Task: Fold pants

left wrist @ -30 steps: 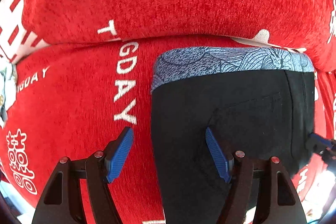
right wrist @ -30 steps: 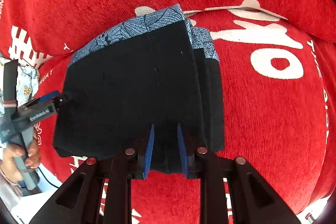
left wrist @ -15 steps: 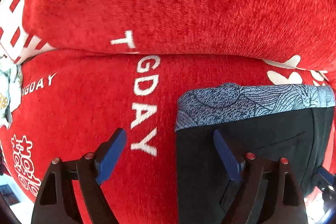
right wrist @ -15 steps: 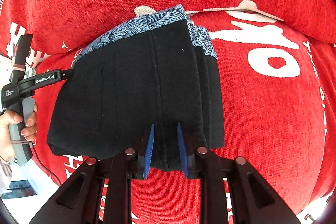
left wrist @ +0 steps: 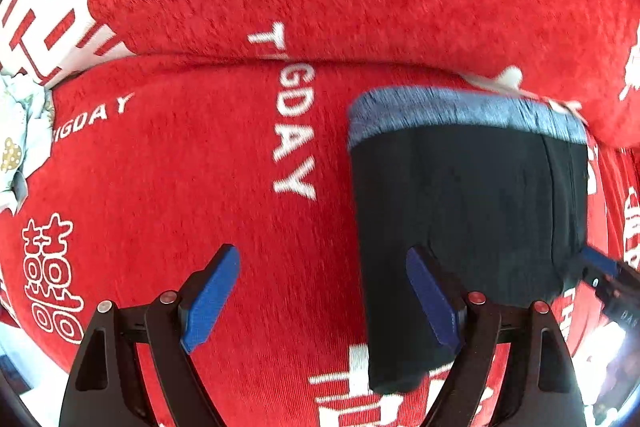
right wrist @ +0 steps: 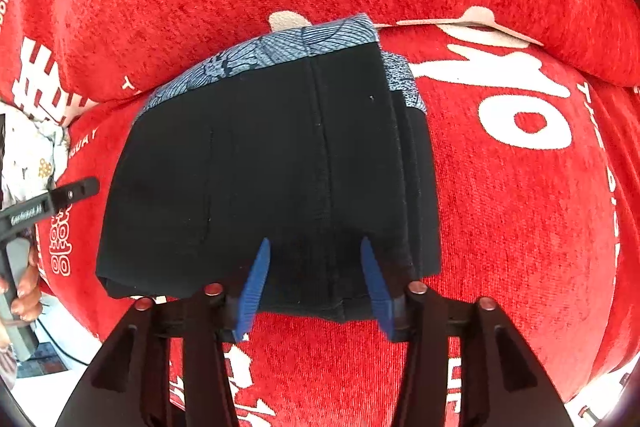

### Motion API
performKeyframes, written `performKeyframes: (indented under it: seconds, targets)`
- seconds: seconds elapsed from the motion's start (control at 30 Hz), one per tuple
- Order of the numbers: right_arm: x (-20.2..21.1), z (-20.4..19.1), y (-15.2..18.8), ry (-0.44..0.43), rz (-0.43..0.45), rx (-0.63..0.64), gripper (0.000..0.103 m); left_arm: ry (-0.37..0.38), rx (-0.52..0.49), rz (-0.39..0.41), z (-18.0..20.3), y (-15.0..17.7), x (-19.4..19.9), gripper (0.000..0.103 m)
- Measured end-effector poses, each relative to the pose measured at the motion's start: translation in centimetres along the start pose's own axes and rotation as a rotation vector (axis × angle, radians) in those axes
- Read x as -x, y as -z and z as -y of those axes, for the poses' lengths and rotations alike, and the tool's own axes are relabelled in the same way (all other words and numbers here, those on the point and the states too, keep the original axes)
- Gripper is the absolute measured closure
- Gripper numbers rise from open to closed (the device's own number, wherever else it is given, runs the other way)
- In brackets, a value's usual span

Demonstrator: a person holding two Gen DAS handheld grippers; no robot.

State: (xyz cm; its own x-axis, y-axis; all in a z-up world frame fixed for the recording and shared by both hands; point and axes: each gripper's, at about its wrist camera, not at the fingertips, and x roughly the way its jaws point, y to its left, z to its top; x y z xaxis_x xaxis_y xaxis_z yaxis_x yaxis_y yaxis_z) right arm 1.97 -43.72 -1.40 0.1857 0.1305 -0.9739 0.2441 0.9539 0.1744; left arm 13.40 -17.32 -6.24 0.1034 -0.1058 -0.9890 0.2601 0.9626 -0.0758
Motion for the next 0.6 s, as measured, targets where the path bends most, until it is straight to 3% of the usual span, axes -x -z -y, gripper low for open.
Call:
performKeyframes:
  seconds: [0.13, 0.6]
  targets:
    - [0.6, -0.3, 0.4, 0.005, -0.019, 0.011, 0.036, -0.004, -0.022, -0.009, 1.3, 0.9, -0.2, 0.017]
    - [1.6, 3.1, 1.0, -0.016, -0.043, -0.095, 0.026, -0.042, -0.051, -0.027, 2.4, 0.5, 0.2, 0.017]
